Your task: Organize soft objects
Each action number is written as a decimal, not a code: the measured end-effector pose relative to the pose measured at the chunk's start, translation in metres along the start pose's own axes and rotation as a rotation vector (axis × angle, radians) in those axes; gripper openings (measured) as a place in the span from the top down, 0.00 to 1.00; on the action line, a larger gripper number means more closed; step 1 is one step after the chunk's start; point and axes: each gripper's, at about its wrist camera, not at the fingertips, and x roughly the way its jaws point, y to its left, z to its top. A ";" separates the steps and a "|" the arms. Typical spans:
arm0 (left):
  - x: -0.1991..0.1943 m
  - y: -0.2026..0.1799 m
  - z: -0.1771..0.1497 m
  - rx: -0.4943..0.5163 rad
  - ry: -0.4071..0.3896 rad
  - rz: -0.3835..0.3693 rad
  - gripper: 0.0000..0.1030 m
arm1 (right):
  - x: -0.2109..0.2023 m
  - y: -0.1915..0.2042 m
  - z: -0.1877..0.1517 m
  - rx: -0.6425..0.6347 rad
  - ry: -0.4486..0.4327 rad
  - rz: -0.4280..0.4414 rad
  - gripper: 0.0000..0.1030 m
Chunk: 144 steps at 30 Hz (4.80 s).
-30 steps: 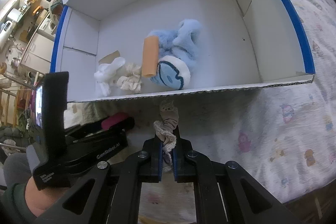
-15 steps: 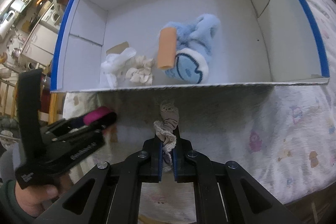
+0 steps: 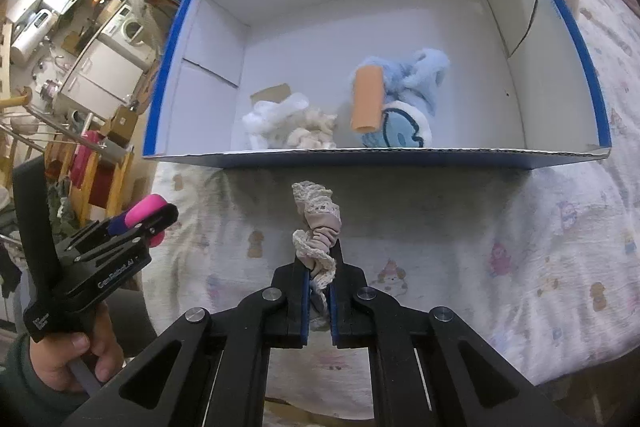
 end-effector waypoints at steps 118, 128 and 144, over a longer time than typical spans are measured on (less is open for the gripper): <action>-0.088 -0.025 0.012 -0.040 -0.340 -0.029 0.03 | -0.070 0.012 0.002 -0.031 -0.473 -0.248 0.00; -0.089 -0.030 0.012 -0.026 -0.349 -0.060 0.03 | -0.065 0.016 0.001 -0.035 -0.457 -0.238 0.00; -0.092 -0.027 0.013 -0.038 -0.347 -0.076 0.03 | -0.065 0.022 0.002 -0.058 -0.460 -0.242 0.00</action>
